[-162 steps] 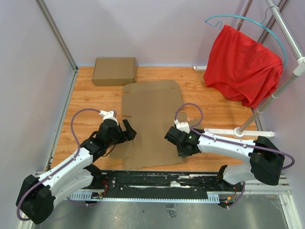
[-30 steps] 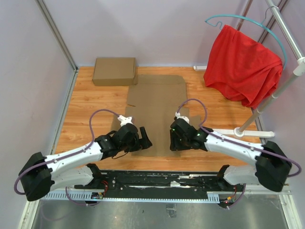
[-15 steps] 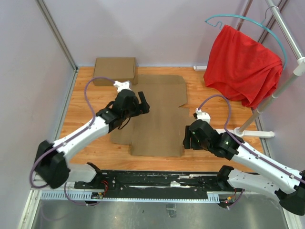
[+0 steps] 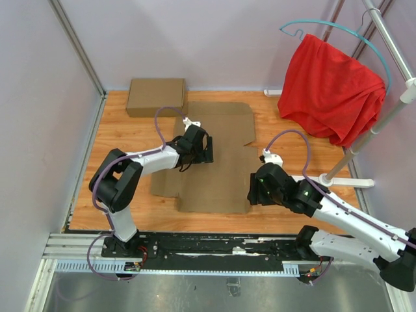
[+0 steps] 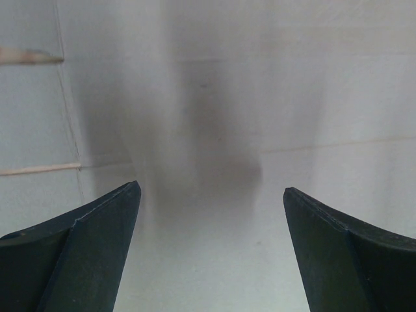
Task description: Fold the paper box
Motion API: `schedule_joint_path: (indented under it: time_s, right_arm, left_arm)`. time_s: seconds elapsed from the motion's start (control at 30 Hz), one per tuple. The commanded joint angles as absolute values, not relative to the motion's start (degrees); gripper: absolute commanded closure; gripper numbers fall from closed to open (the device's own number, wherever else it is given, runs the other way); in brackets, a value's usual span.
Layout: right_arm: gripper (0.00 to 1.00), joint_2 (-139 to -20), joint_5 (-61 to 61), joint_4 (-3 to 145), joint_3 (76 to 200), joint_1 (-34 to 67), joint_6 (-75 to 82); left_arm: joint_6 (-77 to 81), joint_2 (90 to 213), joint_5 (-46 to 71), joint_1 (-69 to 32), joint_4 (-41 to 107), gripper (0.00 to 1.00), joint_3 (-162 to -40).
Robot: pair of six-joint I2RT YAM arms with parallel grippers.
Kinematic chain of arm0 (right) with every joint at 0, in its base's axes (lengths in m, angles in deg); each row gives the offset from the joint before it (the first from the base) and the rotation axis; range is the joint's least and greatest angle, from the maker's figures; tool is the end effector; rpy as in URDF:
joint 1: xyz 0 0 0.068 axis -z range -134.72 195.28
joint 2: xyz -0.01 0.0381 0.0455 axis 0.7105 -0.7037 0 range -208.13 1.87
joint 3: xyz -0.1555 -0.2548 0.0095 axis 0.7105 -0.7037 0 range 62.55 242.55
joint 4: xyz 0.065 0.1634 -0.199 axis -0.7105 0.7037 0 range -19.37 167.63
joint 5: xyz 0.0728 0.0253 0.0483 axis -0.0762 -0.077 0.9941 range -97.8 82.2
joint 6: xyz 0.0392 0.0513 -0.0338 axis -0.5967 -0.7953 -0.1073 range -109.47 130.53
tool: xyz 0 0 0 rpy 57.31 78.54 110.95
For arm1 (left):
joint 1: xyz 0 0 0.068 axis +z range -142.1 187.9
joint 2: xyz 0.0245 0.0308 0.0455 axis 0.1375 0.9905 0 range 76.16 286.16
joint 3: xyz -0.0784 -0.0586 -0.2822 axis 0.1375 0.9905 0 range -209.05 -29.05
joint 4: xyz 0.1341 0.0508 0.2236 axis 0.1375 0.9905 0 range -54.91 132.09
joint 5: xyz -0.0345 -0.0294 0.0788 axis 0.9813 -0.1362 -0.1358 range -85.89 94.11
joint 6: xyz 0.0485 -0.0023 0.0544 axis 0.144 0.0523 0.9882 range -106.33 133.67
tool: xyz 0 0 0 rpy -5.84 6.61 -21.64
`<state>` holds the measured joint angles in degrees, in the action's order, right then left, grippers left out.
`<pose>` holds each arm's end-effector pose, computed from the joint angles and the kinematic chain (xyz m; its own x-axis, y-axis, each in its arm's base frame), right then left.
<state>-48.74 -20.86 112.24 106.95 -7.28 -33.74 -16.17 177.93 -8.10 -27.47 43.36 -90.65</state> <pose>0.1199 0.1341 0.2723 -0.7980 0.0763 -0.5978 -0.1732 0.9210 0.3488 0.3312 -0.2194 0.1833 -0.7539 -0.0614 -0.6541 0.0878 0.9773 -0.1929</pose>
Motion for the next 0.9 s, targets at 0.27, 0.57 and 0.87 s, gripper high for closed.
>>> schedule_joint_path:
  time_s: [0.27,0.57,0.87]
  right_arm:
    - [0.44,-57.0,-17.3,107.8,107.5,-8.0,-30.3]
    - [0.24,-64.1,-21.7,107.2,114.5,-0.2,-23.9]
    - [0.02,-80.3,-8.7,97.9,125.1,17.2,-13.5]
  left_arm:
    - [-21.6,179.4,-4.2,-27.4,36.1,0.03,-78.6]
    - [-24.6,169.3,-0.8,-27.4,32.7,0.04,-64.0]
    - [-21.0,154.0,-14.1,-25.9,46.9,0.01,-74.7]
